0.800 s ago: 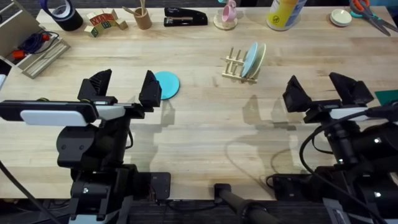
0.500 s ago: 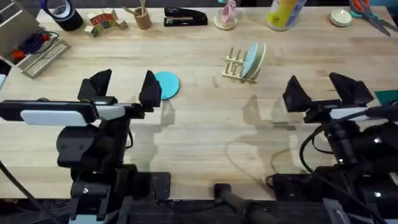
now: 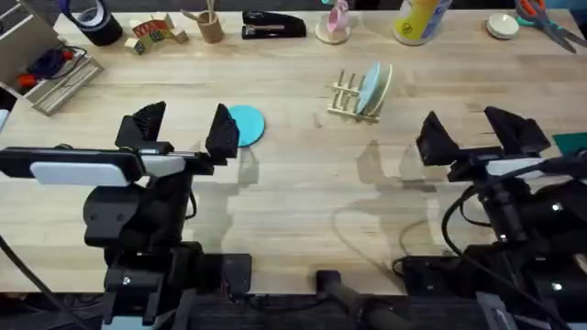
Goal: Pick up the plates from the table one by one and place each into a slot on the dish rack.
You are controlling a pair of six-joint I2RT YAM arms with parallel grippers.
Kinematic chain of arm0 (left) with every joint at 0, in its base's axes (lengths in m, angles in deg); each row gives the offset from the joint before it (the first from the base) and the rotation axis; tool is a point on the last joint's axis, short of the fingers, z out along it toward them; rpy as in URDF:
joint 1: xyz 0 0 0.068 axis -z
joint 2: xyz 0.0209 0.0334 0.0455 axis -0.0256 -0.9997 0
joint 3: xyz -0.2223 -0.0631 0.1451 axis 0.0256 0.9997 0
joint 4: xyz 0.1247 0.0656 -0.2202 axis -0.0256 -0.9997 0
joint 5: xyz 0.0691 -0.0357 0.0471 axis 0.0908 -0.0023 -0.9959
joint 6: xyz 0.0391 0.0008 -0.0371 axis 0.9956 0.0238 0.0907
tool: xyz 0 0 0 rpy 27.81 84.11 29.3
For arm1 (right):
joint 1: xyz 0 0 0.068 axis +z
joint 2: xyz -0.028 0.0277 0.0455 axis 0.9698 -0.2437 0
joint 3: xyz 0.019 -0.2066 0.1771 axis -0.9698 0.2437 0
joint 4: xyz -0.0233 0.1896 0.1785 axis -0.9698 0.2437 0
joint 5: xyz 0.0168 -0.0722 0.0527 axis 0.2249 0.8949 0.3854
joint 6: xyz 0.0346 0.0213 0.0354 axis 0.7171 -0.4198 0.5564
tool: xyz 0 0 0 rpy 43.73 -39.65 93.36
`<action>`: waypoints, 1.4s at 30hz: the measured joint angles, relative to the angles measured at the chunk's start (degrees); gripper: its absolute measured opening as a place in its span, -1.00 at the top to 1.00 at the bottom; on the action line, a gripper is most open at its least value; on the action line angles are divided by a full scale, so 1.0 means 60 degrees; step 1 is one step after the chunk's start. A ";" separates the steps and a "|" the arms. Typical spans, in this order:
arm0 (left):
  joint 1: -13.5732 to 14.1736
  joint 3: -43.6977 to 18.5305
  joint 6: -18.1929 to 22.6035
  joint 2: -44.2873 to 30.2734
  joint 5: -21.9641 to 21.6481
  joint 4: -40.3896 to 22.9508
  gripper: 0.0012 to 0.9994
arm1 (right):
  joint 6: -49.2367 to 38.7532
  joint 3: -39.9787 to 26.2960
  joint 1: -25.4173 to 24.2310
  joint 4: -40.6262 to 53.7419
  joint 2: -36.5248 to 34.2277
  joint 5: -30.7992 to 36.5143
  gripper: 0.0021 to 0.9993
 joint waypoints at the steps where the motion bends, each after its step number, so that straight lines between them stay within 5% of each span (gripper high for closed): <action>1: 0.0003 -0.0007 0.0000 0.0000 0.0008 0.0000 -0.99 | -0.0005 -0.0024 0.0000 0.0038 0.0003 -0.0007 -0.99; 7: 0.0003 -0.0934 0.0000 0.0000 0.0069 -0.0895 -0.99 | -0.0385 -0.1047 0.0000 0.1058 -0.0011 -0.0077 -0.99; 16: 0.0003 -0.5055 0.0004 -0.0656 0.0066 -0.4050 -0.99 | -0.0688 -0.4982 0.0000 0.3960 -0.0600 -0.0069 -0.99; 31: 0.0003 -1.4034 0.0007 -0.6373 0.0066 -1.1586 -0.99 | -0.0732 -1.2564 0.0000 1.0205 -0.6039 -0.0073 -0.98; 42: 0.0001 -1.7336 0.0007 -0.9594 0.0502 -1.5022 -0.99 | -0.0758 -1.5671 0.0000 1.3306 -0.9361 -0.0073 -0.98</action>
